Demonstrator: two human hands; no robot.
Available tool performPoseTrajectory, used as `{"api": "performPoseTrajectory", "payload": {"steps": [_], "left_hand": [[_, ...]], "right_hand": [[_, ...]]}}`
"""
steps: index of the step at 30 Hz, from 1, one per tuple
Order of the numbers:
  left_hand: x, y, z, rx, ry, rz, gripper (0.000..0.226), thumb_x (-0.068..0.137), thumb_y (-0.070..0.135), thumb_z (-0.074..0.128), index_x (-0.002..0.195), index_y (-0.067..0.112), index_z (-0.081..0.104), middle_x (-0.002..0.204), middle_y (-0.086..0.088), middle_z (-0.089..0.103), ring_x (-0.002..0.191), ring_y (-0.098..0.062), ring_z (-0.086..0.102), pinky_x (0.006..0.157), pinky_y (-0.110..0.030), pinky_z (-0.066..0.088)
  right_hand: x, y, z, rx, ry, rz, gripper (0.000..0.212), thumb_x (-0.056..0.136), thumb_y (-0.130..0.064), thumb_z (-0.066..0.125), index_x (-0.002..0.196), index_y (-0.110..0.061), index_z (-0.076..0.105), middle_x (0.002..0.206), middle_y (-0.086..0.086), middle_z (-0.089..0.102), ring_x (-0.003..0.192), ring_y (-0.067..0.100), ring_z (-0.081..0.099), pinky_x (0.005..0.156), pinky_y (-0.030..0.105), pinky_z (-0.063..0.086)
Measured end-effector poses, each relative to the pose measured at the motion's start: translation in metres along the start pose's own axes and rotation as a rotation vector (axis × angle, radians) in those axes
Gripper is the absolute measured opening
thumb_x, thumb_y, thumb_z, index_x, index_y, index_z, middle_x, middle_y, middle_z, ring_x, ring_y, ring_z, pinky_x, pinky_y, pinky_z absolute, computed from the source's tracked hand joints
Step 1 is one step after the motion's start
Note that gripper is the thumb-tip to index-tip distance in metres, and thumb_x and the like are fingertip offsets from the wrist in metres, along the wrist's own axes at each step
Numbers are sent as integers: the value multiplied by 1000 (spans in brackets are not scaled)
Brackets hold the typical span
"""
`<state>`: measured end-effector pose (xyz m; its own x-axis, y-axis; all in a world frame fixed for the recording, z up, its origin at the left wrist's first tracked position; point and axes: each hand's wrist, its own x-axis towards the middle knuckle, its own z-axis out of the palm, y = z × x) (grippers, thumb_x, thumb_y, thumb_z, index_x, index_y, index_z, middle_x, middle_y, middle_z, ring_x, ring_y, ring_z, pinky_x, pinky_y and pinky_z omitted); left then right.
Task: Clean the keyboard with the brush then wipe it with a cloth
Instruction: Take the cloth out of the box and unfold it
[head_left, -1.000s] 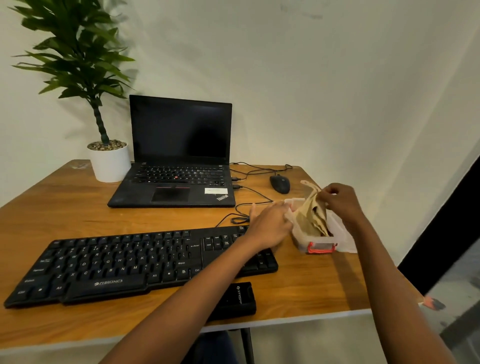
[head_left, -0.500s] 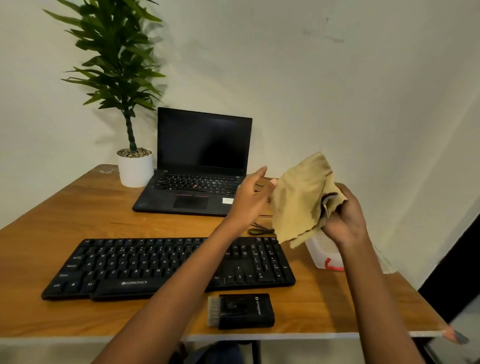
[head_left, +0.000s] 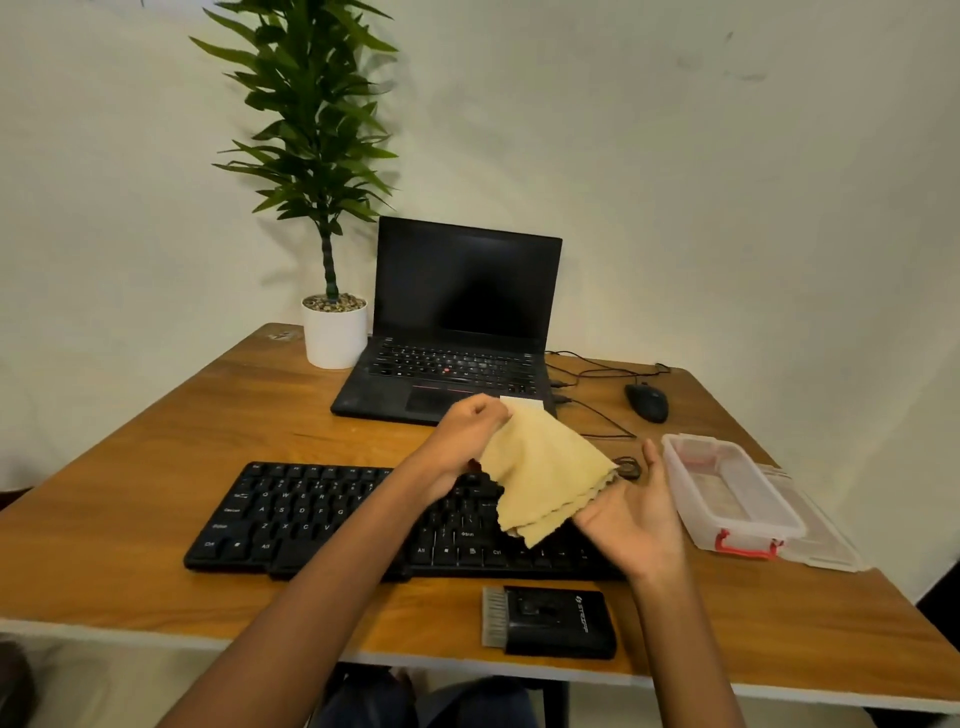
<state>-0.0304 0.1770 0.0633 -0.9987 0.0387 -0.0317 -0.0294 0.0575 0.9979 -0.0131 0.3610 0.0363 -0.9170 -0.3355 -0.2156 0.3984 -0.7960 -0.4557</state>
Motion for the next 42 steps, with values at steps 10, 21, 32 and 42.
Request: {"api": "performPoseTrajectory", "payload": {"steps": [10,21,32,42], "left_hand": [[-10,-15,-4,-207,1,-121,55,88,18,63,136,28,37,105,-4,64,90,-21,64,69,-33,54],[-15,-7,0,-299,-44,136,26,93,3,49,75,16,63,99,3,72,98,-14,64,71,-29,55],[-22,1,-6,-568,-287,55,30,96,12,43,69,18,53,110,-6,69,97,-23,68,60,-31,56],[-15,4,-15,178,-198,230,29,97,4,41,73,15,53,98,3,58,95,-13,58,60,-18,50]], "right_hand": [[-1,6,16,-512,124,-370,97,67,30,50,142,-28,29,117,6,54,100,26,57,81,41,51],[-16,-3,22,-874,-258,-531,97,57,-12,76,140,-30,31,111,9,69,104,23,64,70,30,58],[-23,-5,9,-1084,-92,-609,43,81,9,57,83,-30,76,95,-7,73,94,12,67,63,24,57],[-23,-10,10,-895,-30,-481,38,92,-6,46,84,-29,76,99,-6,72,93,10,66,63,24,57]]}}
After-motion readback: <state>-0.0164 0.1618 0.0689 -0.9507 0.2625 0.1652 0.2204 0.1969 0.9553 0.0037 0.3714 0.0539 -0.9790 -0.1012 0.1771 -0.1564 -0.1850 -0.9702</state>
